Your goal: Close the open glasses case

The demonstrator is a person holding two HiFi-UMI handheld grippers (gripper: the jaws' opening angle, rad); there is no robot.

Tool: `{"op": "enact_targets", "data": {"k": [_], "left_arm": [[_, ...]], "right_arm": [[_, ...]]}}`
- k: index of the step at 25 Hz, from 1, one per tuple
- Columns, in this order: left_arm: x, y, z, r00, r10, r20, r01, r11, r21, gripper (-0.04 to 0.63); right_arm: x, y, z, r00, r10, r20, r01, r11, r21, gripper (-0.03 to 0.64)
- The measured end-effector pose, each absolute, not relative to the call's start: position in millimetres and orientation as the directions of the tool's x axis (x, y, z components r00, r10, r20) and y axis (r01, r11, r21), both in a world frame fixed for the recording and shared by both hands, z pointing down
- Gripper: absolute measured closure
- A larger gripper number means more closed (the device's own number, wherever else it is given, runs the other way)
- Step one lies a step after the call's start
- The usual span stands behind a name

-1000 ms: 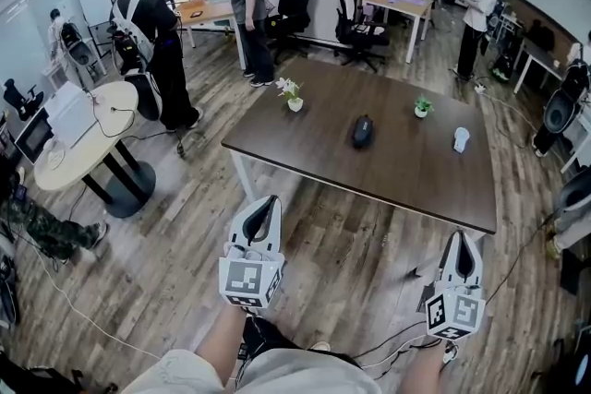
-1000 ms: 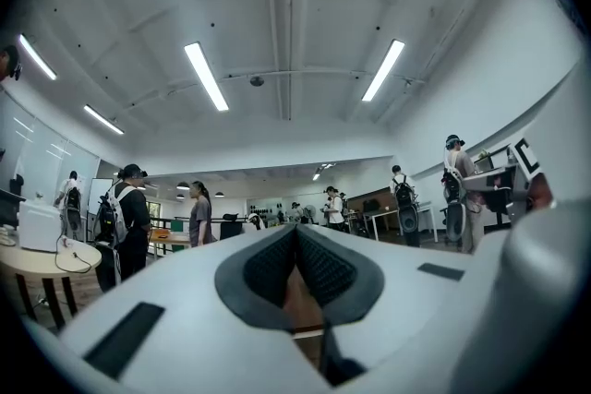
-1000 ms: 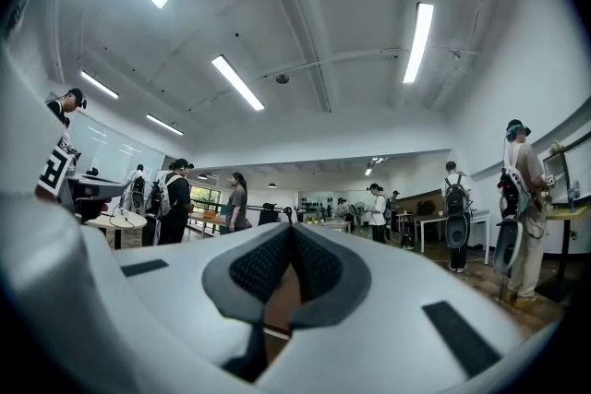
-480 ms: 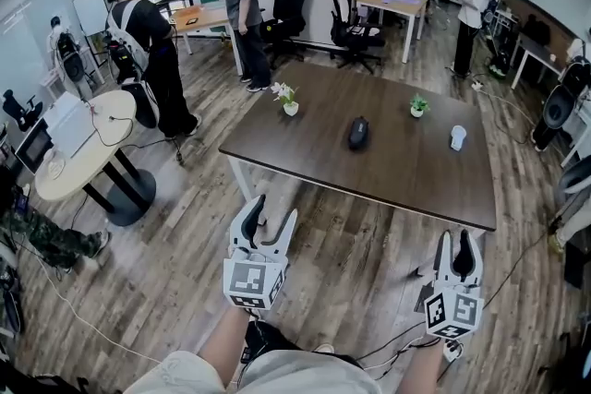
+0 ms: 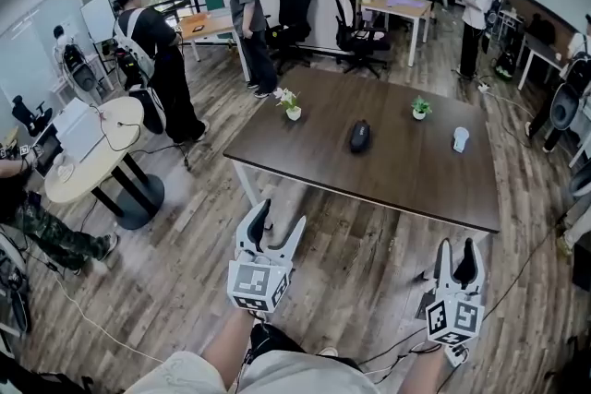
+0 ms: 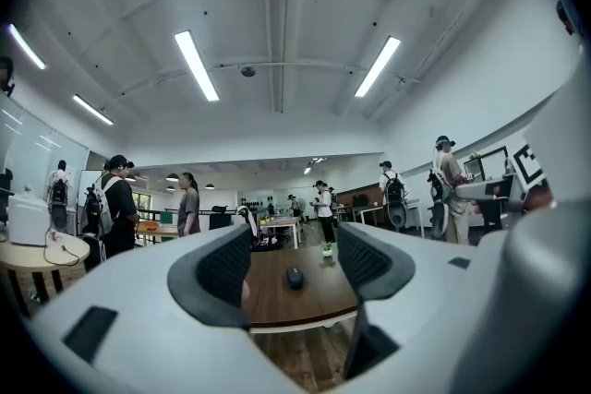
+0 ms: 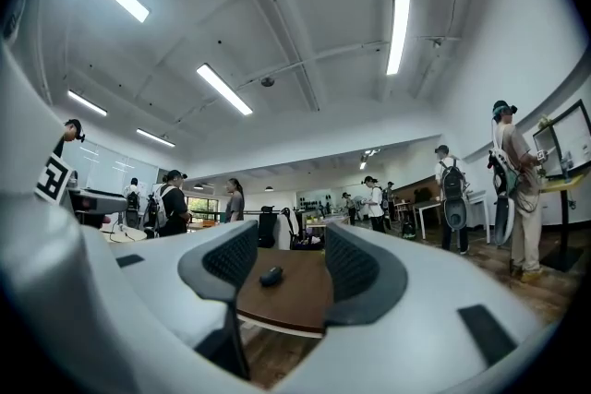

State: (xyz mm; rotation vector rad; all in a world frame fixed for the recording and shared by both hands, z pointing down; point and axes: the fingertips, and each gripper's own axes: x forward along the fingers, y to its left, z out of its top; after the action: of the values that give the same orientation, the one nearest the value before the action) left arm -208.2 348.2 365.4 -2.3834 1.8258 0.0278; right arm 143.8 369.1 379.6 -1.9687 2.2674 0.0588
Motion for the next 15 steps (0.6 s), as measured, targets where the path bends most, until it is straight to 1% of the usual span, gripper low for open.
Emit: {"op": "enact_targets", "data": {"k": [8,15], "left_arm": [[-198.5,346.4,372.3,0.236,-0.969,-0.077,-0.969,-0.229,-0.091,0.296],[-206.8,317.4,380.6,0.224,-0.973,-0.055,-0.972,-0.219,-0.080,0.296]], "right_arm": [[157.3,363.0,391.6,-0.158,-0.983,-0.096,-0.983,0.166,-0.080,0.385],[143.9,321.9,395.1,-0.188,-0.980,-0.071,-0.978,0.193,-0.077,0.385]]}}
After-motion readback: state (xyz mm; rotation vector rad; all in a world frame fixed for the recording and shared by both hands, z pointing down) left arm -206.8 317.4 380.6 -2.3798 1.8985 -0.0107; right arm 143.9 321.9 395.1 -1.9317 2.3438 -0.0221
